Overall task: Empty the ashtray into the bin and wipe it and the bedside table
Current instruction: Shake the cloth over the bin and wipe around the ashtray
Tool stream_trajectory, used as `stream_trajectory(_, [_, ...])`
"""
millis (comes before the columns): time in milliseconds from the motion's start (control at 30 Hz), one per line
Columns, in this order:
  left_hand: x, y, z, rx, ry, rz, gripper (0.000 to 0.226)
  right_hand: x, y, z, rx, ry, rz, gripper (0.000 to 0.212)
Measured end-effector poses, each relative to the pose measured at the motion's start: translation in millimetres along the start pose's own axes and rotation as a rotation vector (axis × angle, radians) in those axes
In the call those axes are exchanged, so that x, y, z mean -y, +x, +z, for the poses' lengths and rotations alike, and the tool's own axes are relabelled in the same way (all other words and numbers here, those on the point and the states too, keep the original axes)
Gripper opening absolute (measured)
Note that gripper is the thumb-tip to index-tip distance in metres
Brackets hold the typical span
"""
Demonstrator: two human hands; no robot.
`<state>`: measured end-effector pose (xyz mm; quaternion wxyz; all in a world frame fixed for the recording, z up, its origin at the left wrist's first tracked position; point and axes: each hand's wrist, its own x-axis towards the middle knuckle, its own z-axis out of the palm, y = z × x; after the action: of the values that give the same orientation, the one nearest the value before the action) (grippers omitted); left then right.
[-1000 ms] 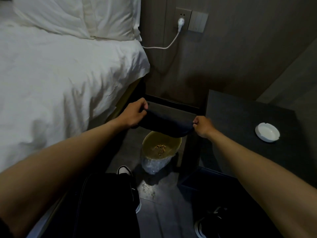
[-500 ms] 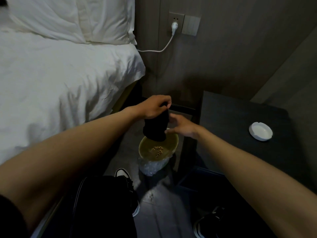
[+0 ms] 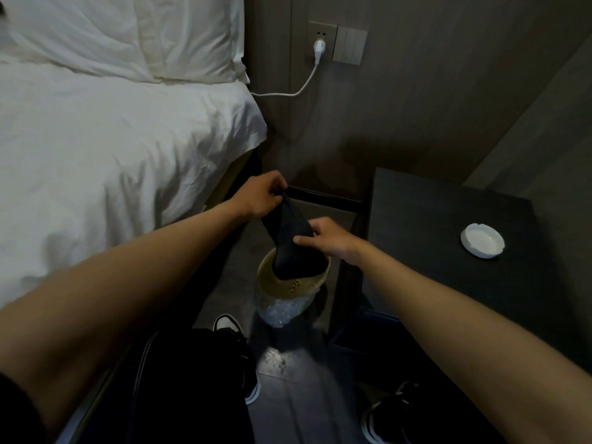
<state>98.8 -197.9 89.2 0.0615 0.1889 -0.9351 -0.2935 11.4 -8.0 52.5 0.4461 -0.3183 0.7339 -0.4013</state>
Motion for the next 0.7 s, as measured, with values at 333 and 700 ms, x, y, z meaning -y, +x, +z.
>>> stream_trajectory(333, [25.2, -44.3, 30.4, 0.594, -0.441, -0.71, 0.075, 3.9, -0.1, -2.2, -0.169, 0.391, 0.136, 0.033])
stream_trajectory(700, [24.8, -45.4, 49.8, 0.303, -0.981, -0.59, 0.028, 5.2, 2.7, -7.1, -0.105, 0.585, 0.161, 0.039])
